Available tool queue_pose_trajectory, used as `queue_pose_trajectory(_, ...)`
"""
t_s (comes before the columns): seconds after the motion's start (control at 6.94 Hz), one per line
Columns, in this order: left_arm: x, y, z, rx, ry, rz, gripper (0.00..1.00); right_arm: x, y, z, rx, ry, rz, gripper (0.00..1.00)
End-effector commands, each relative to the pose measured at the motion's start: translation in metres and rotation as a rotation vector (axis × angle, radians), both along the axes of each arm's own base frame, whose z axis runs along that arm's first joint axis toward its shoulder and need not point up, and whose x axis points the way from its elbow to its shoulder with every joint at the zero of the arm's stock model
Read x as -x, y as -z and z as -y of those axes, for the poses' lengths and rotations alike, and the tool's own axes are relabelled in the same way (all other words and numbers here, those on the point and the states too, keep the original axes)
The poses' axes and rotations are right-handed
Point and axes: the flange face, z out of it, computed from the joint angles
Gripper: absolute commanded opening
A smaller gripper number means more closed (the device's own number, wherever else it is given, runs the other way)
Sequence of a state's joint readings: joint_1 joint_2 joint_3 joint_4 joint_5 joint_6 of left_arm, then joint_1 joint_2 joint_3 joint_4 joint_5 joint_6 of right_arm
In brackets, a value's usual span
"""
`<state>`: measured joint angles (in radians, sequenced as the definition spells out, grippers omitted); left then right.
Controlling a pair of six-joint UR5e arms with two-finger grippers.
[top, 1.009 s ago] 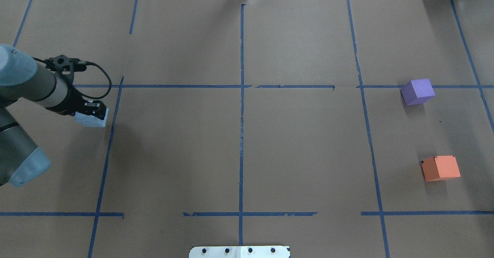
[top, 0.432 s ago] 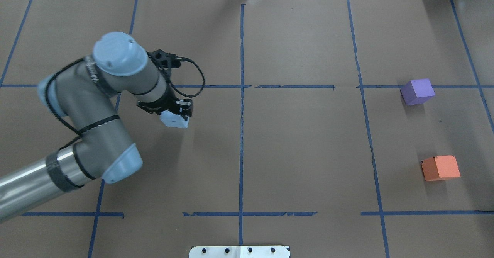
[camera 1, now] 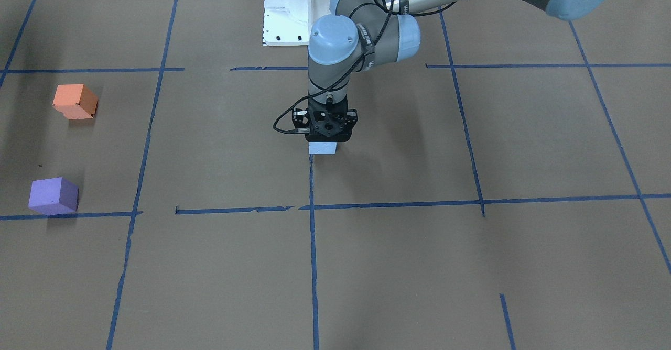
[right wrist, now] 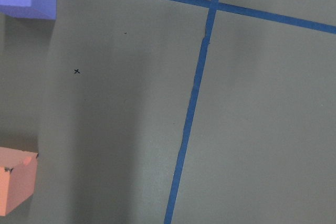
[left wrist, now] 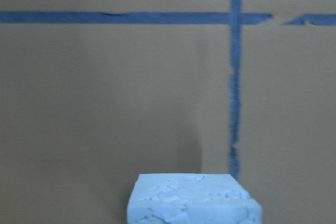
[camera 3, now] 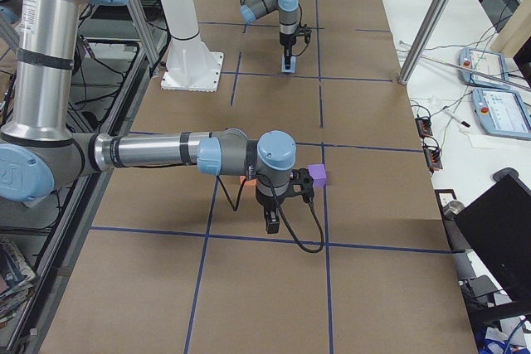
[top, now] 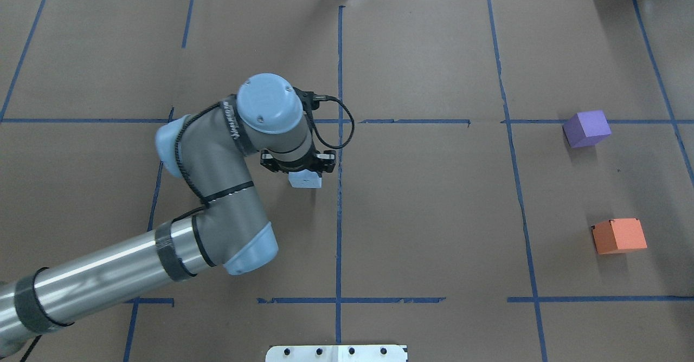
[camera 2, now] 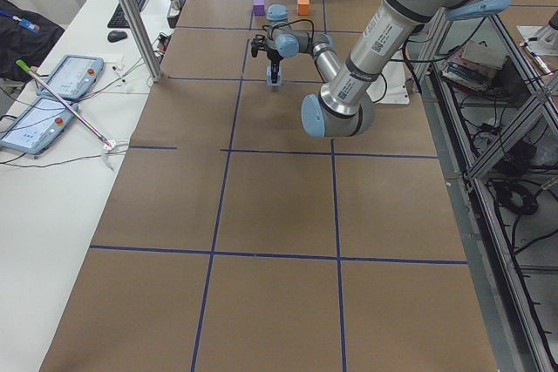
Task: Place blue block between orange and purple blocks
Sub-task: 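Carry the light blue cube with the left gripper to table center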
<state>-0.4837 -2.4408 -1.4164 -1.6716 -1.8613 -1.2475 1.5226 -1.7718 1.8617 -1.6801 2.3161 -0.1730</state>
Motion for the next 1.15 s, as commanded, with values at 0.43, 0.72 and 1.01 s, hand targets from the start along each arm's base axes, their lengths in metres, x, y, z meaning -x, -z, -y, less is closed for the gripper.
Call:
queue_pose_trajectory(0.43, -0.019, -0.003, -0.011, 0.023, 0.078, 0.028, 1.00, 0.001, 0.003, 0.000, -0.001, -0.002, 0.017, 1.00)
queue_pose_trajectory(0.72, 0.029, 0.025, -0.005, 0.001, 0.073, 0.017, 1.00, 0.002, 0.006, 0.001, -0.005, -0.002, 0.036, 1.00)
queue_pose_trajectory(1.01, 0.149, 0.014, 0.020, -0.060, -0.004, 0.057, 1.00, 0.003, 0.009, 0.006, -0.015, 0.001, 0.035, 1.00)
